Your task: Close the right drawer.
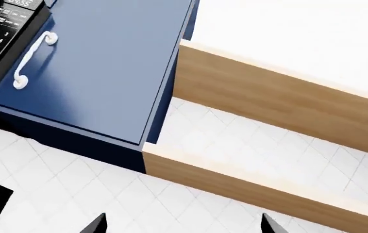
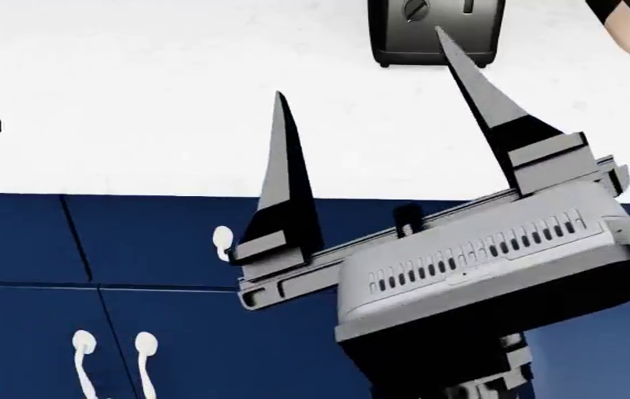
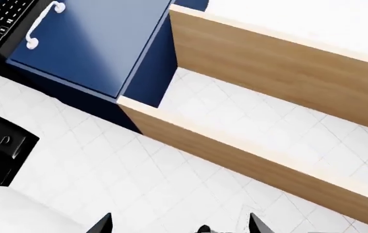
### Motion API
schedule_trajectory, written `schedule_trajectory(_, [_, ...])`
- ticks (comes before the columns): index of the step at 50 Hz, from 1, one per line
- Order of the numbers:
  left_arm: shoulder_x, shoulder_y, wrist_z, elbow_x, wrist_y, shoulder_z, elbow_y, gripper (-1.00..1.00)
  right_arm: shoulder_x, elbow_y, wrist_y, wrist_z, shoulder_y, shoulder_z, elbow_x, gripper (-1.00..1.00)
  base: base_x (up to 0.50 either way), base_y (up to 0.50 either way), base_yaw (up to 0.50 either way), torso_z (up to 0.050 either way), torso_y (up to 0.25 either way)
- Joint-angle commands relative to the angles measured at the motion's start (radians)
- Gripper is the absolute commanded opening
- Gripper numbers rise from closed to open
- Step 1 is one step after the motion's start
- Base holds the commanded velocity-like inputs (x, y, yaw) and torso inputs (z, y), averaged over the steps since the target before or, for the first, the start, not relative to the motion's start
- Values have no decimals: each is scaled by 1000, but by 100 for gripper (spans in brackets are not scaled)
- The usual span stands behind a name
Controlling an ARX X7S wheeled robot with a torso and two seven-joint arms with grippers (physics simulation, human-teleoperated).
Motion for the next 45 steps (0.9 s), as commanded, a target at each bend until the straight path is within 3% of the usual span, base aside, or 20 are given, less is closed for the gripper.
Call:
schedule_trajectory(1, [-12, -140, -91, -134, -147, -47, 176, 100, 17, -146, 93, -28, 127, -48, -32, 100, 0, 0, 0, 0, 0])
schedule_trajectory(9, [-20, -99, -95, -135, -132, -17, 170, 100, 6, -158, 106, -27, 102, -15, 3, 100, -29, -20, 0, 0, 0])
schedule_trajectory(18, [-32, -84, -94, -133, -112, 11, 156, 100, -8, -131, 76, -28, 89, 20, 48, 100, -392, -449, 0, 0, 0])
schedule_trajectory(45, [-69, -67, -130, -159, -96, 51, 173, 100, 18, -135, 27, -4, 52, 16, 45, 100, -343, 25, -493, 0, 0])
